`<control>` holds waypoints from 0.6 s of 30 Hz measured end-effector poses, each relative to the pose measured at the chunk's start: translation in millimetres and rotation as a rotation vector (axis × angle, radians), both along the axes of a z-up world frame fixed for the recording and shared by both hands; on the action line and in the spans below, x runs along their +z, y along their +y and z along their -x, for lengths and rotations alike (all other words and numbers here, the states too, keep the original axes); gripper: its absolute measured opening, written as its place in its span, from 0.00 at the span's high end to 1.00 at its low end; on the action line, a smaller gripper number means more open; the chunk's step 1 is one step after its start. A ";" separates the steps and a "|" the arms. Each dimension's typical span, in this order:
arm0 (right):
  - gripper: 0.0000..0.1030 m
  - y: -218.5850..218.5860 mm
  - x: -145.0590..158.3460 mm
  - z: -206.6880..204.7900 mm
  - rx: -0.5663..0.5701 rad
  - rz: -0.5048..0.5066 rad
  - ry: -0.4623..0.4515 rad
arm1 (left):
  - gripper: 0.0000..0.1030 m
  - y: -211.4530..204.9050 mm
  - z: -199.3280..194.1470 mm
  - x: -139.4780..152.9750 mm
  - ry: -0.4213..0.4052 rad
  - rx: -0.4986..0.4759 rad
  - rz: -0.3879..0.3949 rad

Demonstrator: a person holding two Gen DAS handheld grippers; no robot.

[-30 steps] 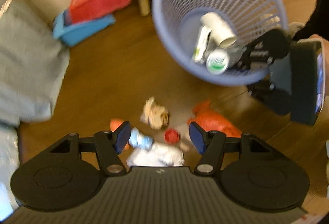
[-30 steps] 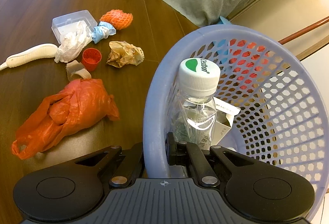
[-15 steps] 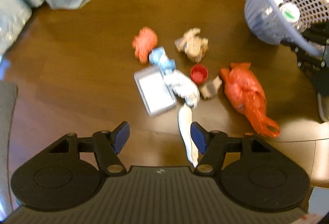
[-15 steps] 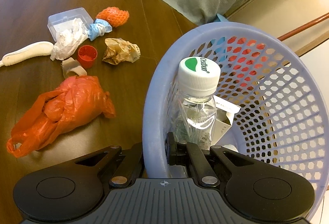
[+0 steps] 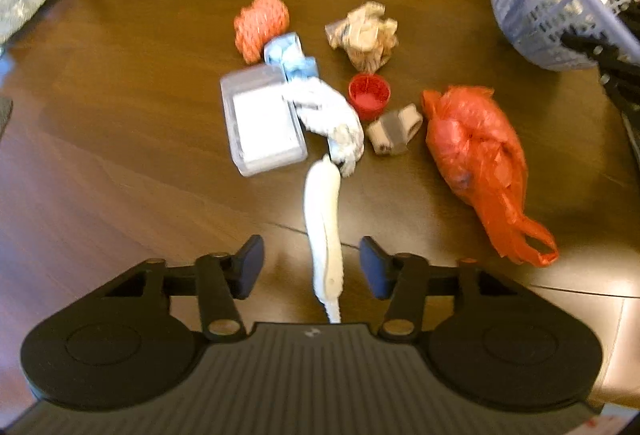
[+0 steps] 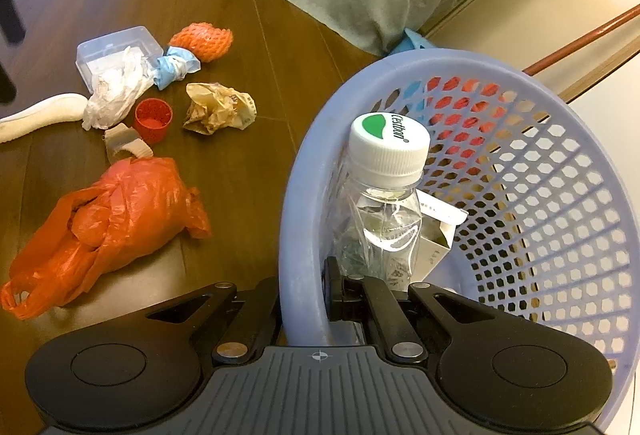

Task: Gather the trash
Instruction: 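Grasp the white foam strip with the left gripper and lift it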

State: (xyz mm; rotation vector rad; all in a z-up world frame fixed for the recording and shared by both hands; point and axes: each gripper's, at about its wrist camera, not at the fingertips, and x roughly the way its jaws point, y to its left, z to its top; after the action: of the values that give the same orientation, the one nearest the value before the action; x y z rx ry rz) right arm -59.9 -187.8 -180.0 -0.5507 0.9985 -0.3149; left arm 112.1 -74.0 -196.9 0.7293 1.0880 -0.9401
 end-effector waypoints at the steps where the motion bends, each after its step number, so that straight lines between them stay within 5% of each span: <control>1: 1.00 0.3 -0.2 0.6 0.002 0.000 0.000 | 0.60 1.2 2.7 -6.5 0.001 0.000 -0.005; 18: 1.00 0.1 -4.3 2.8 0.015 0.012 0.002 | 0.84 7.7 7.7 -38.0 0.015 -0.028 -0.024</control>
State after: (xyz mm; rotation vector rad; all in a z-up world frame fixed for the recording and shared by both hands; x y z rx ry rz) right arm -62.6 -187.8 -184.4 -0.5695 0.9950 -0.3078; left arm 104.3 -66.3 -234.9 0.7601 1.1067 -0.9588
